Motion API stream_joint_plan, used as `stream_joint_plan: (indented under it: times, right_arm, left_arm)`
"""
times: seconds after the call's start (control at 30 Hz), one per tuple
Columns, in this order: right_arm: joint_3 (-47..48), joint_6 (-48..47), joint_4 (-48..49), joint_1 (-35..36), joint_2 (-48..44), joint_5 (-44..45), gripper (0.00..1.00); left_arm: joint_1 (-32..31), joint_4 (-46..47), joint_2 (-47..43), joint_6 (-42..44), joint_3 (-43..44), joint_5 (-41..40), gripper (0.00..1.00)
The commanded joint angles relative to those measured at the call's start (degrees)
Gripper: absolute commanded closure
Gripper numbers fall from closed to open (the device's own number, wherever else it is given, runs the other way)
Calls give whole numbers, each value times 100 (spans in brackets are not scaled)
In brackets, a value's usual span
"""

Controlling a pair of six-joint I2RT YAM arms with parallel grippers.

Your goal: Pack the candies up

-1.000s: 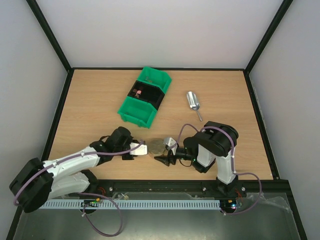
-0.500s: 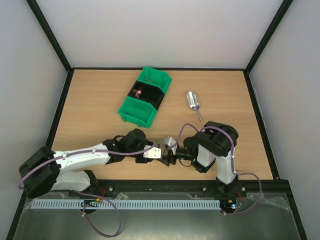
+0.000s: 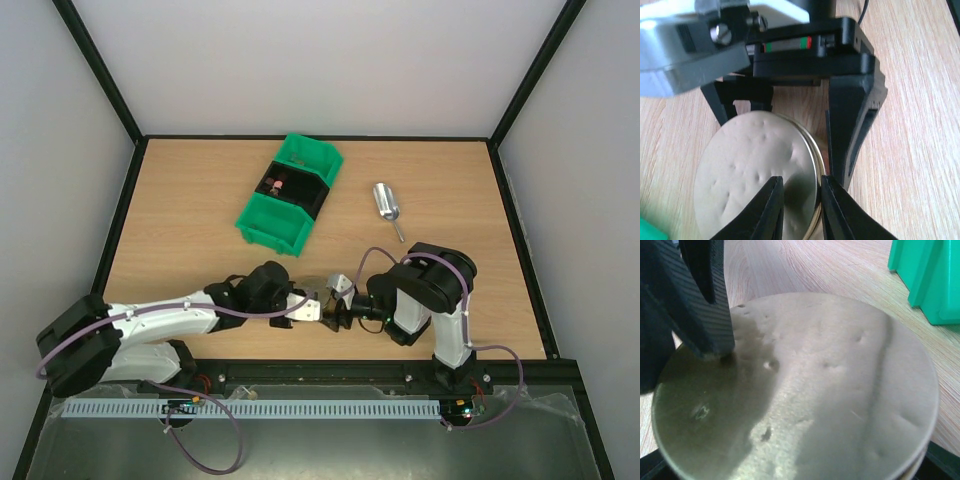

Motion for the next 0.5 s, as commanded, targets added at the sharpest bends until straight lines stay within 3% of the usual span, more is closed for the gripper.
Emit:
stream_joint_plan:
  times: [0.0,0.27,0.47]
  right_arm:
    - [-138,29,-109,61,114,-300,79]
    - [-138,68,-92,57,128,-213,79]
    - [-131,93,-92,61,128,-166,79]
  left_arm:
    - [305,-643,-224,416,-450,-573,79]
    - [1154,-800,-393,896,-779,-631,81]
    - [1249,-1308,-950,728,-705,-322,80]
